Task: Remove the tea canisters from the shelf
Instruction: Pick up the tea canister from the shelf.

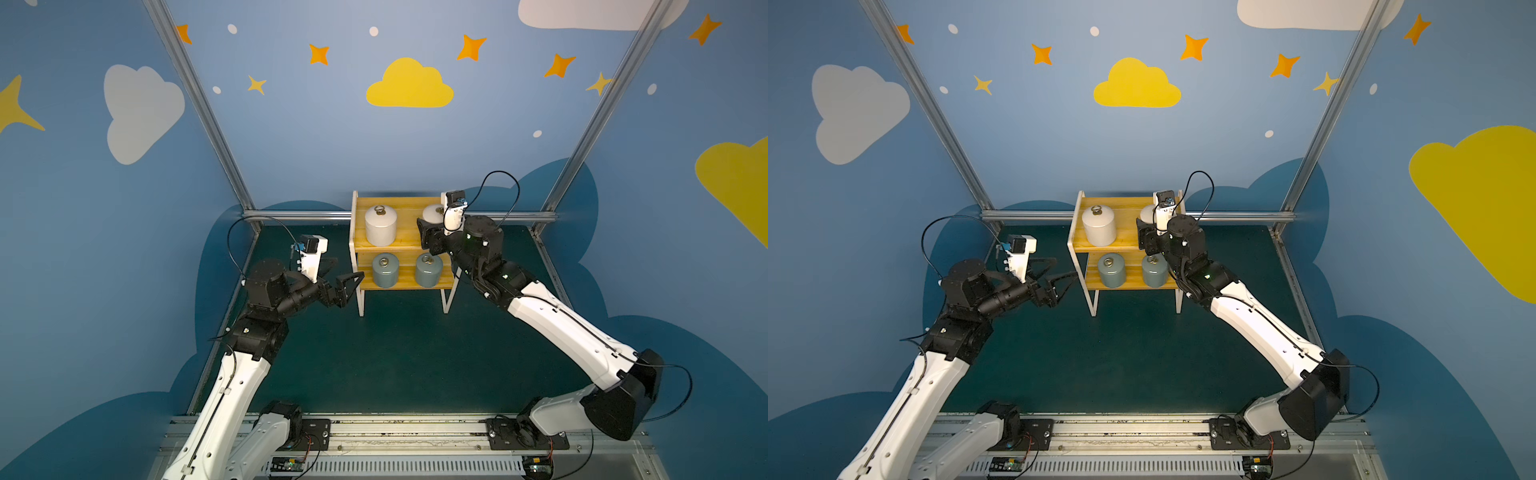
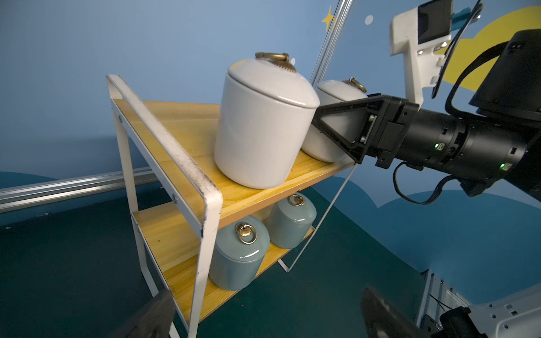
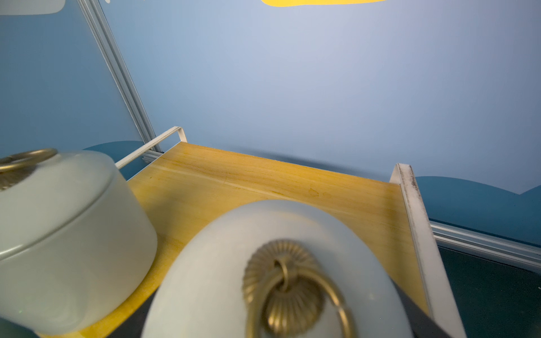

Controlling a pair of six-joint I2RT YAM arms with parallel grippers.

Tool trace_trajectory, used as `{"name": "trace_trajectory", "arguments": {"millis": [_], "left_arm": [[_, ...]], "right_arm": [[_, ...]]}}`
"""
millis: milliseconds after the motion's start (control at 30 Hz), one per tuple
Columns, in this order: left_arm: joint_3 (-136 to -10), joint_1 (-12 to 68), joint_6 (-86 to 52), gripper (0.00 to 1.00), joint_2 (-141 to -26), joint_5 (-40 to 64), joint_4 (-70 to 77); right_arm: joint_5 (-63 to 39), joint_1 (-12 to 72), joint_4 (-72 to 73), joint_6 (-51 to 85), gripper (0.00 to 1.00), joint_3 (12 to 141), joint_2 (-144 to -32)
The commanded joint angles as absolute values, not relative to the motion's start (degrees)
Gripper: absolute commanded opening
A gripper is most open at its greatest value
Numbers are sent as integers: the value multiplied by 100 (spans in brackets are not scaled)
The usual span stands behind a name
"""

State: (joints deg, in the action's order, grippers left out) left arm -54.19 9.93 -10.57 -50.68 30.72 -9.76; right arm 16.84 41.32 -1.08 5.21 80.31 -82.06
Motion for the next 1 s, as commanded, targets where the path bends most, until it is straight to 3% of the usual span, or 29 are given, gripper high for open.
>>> {"name": "trace_trajectory", "arguments": {"millis": [0, 967], "left_arm": [[-5346, 1019, -1064, 100, -5045, 3156, -854], [-5310, 1018, -1137, 100, -5175, 3209, -747]], "right_arm": [[1445, 4113, -167, 513, 66, 7924, -8252], [454, 4345, -922, 361, 63, 7441, -6849]]}}
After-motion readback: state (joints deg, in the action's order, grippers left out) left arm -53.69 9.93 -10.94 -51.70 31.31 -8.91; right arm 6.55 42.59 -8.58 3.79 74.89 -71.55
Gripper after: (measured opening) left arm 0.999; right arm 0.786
